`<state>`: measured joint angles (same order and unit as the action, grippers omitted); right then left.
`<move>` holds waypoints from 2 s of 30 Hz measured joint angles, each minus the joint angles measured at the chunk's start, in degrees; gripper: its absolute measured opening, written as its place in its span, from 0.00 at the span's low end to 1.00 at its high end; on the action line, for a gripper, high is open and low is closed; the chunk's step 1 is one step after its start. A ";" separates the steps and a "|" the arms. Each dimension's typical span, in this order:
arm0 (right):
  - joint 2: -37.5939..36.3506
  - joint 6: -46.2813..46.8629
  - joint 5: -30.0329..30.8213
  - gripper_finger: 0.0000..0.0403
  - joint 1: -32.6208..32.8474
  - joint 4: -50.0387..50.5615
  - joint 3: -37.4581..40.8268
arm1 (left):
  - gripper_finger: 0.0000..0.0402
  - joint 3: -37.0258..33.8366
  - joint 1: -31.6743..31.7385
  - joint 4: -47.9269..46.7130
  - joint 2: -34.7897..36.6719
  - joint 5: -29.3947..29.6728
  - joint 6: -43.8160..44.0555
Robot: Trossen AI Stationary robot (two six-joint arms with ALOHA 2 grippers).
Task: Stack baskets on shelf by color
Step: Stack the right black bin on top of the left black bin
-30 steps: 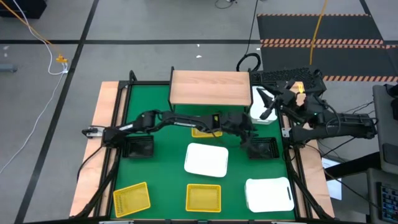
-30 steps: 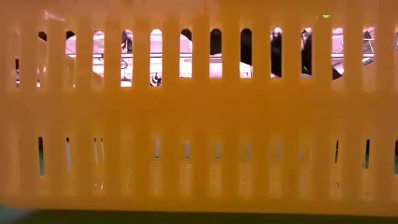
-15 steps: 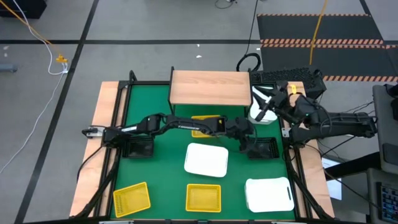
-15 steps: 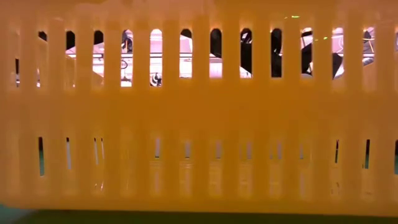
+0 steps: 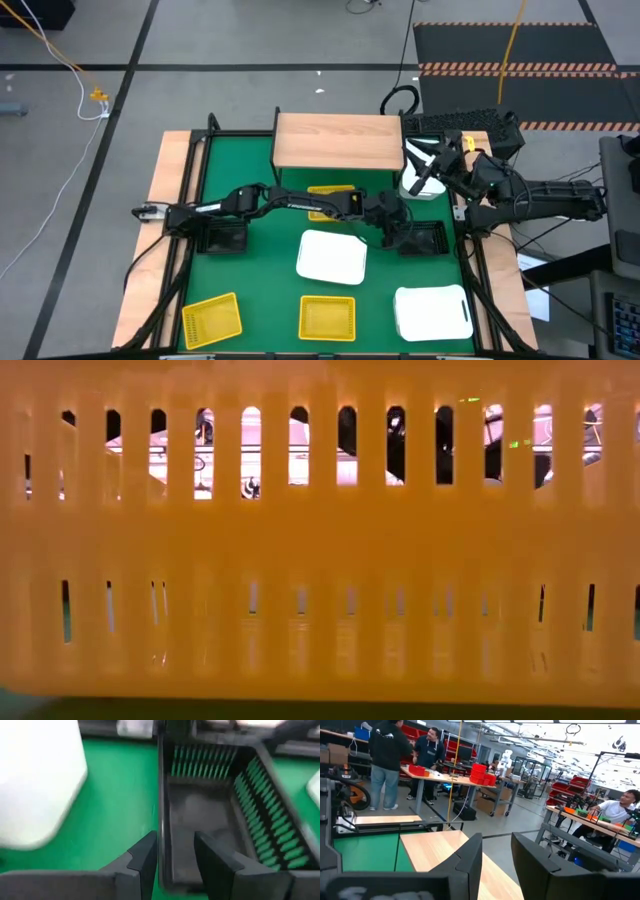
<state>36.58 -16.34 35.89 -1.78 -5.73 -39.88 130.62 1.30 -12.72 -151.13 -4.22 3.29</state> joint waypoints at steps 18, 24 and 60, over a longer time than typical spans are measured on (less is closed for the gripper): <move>0.28 0.24 -0.17 0.25 0.00 1.97 0.00 | 0.05 -0.03 0.07 -0.45 -1.18 1.23 -3.89; 0.18 -0.64 -0.18 0.25 0.00 1.77 0.01 | 0.02 -0.08 0.07 0.18 0.51 1.29 -4.96; -22.61 2.60 -19.53 0.25 0.00 -8.69 13.68 | 0.01 -31.96 -10.53 -55.81 60.82 40.22 4.43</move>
<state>13.96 -13.74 16.36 -1.78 -14.43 -26.20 98.66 -9.22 -68.53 -90.31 36.00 7.72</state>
